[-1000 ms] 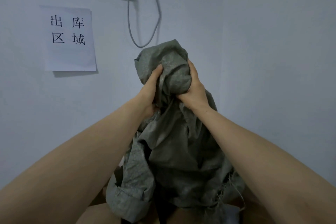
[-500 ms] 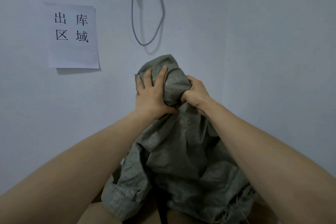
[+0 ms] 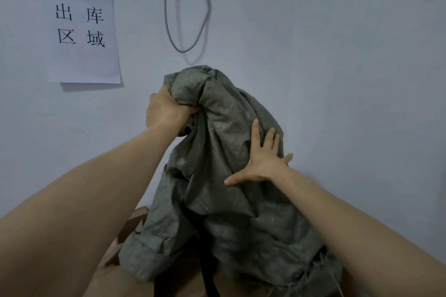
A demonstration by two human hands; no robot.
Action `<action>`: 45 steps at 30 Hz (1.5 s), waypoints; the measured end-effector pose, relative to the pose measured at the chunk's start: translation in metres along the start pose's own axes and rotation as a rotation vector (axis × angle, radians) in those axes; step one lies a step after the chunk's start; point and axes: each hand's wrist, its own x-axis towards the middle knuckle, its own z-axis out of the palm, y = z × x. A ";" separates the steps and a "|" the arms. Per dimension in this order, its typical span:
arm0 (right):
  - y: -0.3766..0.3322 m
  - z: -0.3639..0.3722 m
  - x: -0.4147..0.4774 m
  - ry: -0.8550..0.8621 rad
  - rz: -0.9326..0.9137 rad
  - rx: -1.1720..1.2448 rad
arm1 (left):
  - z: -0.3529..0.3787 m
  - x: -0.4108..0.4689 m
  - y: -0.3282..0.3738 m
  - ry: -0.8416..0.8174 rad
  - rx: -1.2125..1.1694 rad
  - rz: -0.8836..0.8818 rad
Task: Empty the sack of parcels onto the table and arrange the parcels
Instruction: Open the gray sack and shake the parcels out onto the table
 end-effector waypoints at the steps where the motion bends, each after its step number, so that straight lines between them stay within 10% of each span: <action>1: 0.001 0.005 0.002 -0.011 0.020 0.036 | 0.000 -0.002 0.003 -0.001 -0.044 -0.013; 9: -0.009 0.013 0.025 0.147 0.054 0.605 | 0.004 -0.011 0.010 -0.096 -0.729 -0.399; 17: -0.025 -0.023 0.037 0.094 -0.289 0.894 | 0.006 -0.013 0.001 -0.550 -0.862 -0.564; 24: -0.047 -0.036 0.036 0.263 -0.284 1.051 | 0.009 -0.004 -0.005 -0.529 -0.734 -0.593; 30: -0.041 -0.048 0.043 0.391 -0.233 0.719 | -0.009 -0.001 -0.002 -0.011 -0.419 -0.173; 35: -0.046 -0.050 0.038 0.308 -0.314 0.639 | -0.010 -0.017 0.016 -0.428 -0.203 0.036; 45: -0.057 -0.058 0.020 0.174 -0.455 0.524 | 0.005 -0.028 0.011 -0.135 -0.139 0.063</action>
